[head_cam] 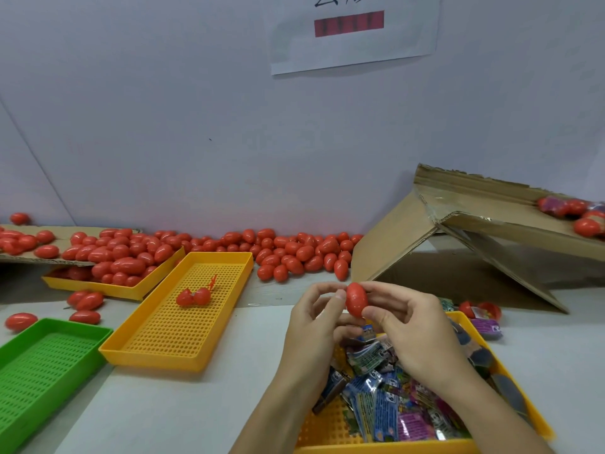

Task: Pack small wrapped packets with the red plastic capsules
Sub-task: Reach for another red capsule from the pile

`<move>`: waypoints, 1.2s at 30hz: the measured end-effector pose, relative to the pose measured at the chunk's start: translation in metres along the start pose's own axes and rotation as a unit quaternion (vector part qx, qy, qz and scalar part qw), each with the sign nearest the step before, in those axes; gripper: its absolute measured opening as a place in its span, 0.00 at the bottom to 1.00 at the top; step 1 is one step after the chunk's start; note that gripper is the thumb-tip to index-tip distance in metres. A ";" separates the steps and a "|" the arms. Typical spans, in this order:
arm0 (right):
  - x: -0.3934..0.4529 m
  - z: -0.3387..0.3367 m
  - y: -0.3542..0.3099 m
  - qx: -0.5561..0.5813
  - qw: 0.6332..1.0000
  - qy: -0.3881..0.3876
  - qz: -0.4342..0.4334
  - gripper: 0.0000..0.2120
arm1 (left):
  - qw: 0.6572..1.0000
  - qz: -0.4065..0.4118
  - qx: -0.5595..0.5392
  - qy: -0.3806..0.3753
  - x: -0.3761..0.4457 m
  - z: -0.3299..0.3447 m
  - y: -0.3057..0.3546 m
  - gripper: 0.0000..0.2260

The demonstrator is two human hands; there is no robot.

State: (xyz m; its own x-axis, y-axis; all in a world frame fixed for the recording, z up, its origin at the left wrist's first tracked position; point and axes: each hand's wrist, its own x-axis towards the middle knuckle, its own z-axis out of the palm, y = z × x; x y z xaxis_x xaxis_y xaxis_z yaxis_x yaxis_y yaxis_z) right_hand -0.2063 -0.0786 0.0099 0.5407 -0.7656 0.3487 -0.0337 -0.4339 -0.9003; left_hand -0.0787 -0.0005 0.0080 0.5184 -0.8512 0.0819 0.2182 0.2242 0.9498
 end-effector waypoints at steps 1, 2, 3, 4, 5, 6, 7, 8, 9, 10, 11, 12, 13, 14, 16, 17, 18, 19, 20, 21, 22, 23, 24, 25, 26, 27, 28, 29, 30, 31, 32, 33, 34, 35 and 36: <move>0.000 0.000 -0.001 0.009 1.000 -0.008 0.004 0.18 | 1.000 0.004 0.005 0.000 0.000 0.000 -0.001 0.05; 0.000 0.000 -0.001 0.014 1.000 -0.016 0.006 0.19 | 1.000 0.010 0.009 -0.002 0.000 -0.001 -0.001 0.06; 0.000 0.000 -0.002 0.016 1.000 -0.022 0.008 0.19 | 1.000 0.014 0.012 -0.003 0.000 -0.002 -0.002 0.06; -0.001 0.000 -0.003 0.017 0.999 -0.025 0.010 0.19 | 1.000 0.017 0.015 -0.002 0.000 -0.002 -0.002 0.06; 0.000 0.000 -0.003 0.020 0.999 -0.025 0.013 0.19 | 1.000 0.018 0.018 0.000 0.000 -0.002 -0.003 0.06; 0.000 0.000 -0.003 0.022 0.999 -0.025 0.015 0.19 | 1.000 0.017 0.019 0.001 0.000 -0.002 -0.003 0.06; -0.001 0.000 -0.004 0.024 0.999 -0.025 0.015 0.19 | 1.000 0.015 0.017 0.002 0.000 -0.002 -0.003 0.06; -0.001 0.000 -0.004 0.022 0.999 -0.025 0.014 0.19 | 1.000 0.011 0.011 0.000 0.000 -0.001 -0.003 0.06; -0.001 0.000 -0.005 0.017 0.999 -0.025 0.012 0.18 | 1.000 0.006 0.005 -0.005 0.000 -0.001 -0.003 0.06; -0.001 0.000 -0.005 0.009 1.000 -0.026 0.008 0.17 | 1.000 0.001 0.000 -0.013 0.000 -0.001 -0.002 0.06; -0.001 0.000 -0.005 0.000 1.000 -0.027 0.005 0.17 | 1.000 -0.004 -0.001 -0.020 0.000 0.000 -0.002 0.07; -0.002 0.000 -0.004 -0.011 1.000 -0.027 0.003 0.16 | 1.000 -0.009 -0.001 -0.025 0.000 0.000 -0.002 0.07; -0.002 -0.001 -0.004 -0.022 0.999 -0.026 0.002 0.15 | 1.000 -0.014 -0.002 -0.028 0.000 -0.001 -0.002 0.08; -0.002 -0.001 -0.004 -0.030 0.999 -0.024 0.003 0.15 | 0.999 -0.018 -0.005 -0.027 0.000 -0.001 -0.002 0.09; -0.002 0.000 -0.003 -0.045 0.999 -0.019 0.011 0.14 | 1.000 -0.022 -0.012 -0.019 0.001 -0.001 -0.002 0.08; -0.002 0.000 -0.002 -0.056 0.998 -0.015 0.014 0.14 | 1.000 -0.022 -0.016 -0.010 0.001 0.000 -0.001 0.07; -0.002 0.000 -0.001 -0.073 0.997 -0.010 0.015 0.14 | 1.000 -0.023 -0.020 0.005 0.001 -0.001 -0.001 0.07; -0.002 -0.001 -0.002 -0.095 0.995 -0.004 0.011 0.13 | 0.999 -0.026 -0.021 0.023 0.002 -0.001 -0.002 0.07; -0.003 -0.002 -0.002 -0.120 0.993 -0.002 0.003 0.11 | 0.998 -0.029 -0.022 0.041 0.003 -0.002 -0.002 0.07; -0.003 -0.005 -0.004 -0.147 0.989 -0.008 -0.006 0.09 | 0.998 -0.032 -0.026 0.056 0.003 -0.003 -0.003 0.08; -0.003 -0.008 -0.005 -0.174 0.984 -0.025 -0.016 0.06 | 0.997 -0.033 -0.036 0.068 0.004 -0.003 -0.003 0.08; -0.004 -0.010 -0.007 -0.201 0.978 -0.052 -0.022 0.05 | 0.995 -0.034 -0.047 0.078 0.005 -0.003 -0.002 0.07; -0.005 -0.012 -0.010 -0.228 0.970 -0.083 -0.024 0.05 | 0.994 -0.033 -0.056 0.089 0.005 -0.003 -0.002 0.06; -0.006 -0.013 -0.013 -0.253 0.961 -0.112 -0.020 0.08 | 0.993 -0.031 -0.058 0.099 0.006 -0.004 -0.002 0.06; -0.008 -0.012 -0.015 -0.272 0.953 -0.130 -0.014 0.12 | 0.992 -0.029 -0.056 0.109 0.007 -0.004 -0.002 0.05; -0.009 -0.012 -0.017 -0.285 0.948 -0.141 -0.005 0.16 | 0.991 -0.027 -0.054 0.116 0.007 -0.004 -0.002 0.04; -0.010 -0.010 -0.019 -0.300 0.942 -0.149 0.003 0.18 | 0.991 -0.026 -0.051 0.120 0.008 -0.004 -0.002 0.04; -0.011 -0.008 -0.020 -0.318 0.935 -0.157 0.011 0.19 | 0.991 -0.026 -0.049 0.121 0.008 -0.004 -0.002 0.04; -0.011 -0.006 -0.021 -0.337 0.927 -0.166 0.018 0.18 | 0.991 -0.026 -0.047 0.121 0.008 -0.004 -0.002 0.04; -0.012 -0.004 -0.022 -0.349 0.921 -0.174 0.023 0.16 | 0.991 -0.027 -0.047 0.120 0.008 -0.004 -0.002 0.04; -0.012 -0.004 -0.022 -0.353 0.918 -0.181 0.026 0.13 | 0.991 -0.029 -0.048 0.119 0.008 -0.004 -0.002 0.04; -0.012 -0.004 -0.022 -0.353 0.916 -0.187 0.027 0.11 | 0.991 -0.030 -0.049 0.117 0.007 -0.004 -0.002 0.04; -0.012 -0.004 -0.022 -0.352 0.916 -0.192 0.027 0.09 | 0.991 -0.031 -0.050 0.116 0.007 -0.004 -0.002 0.05; -0.012 -0.004 -0.021 -0.349 0.916 -0.194 0.026 0.08 | 0.991 -0.032 -0.050 0.116 0.007 -0.004 -0.002 0.05; -0.012 -0.005 -0.021 -0.343 0.919 -0.194 0.025 0.07 | 0.992 -0.032 -0.049 0.116 0.007 -0.004 -0.002 0.05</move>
State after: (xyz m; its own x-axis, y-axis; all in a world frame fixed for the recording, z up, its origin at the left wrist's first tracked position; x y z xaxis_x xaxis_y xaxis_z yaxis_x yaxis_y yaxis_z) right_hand -0.2163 -0.0622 0.0259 0.7780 -0.6240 0.0721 -0.5173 -0.7016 -0.4899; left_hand -0.0719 -0.0052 0.0055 0.6746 -0.7357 -0.0609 0.3303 0.2271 0.9161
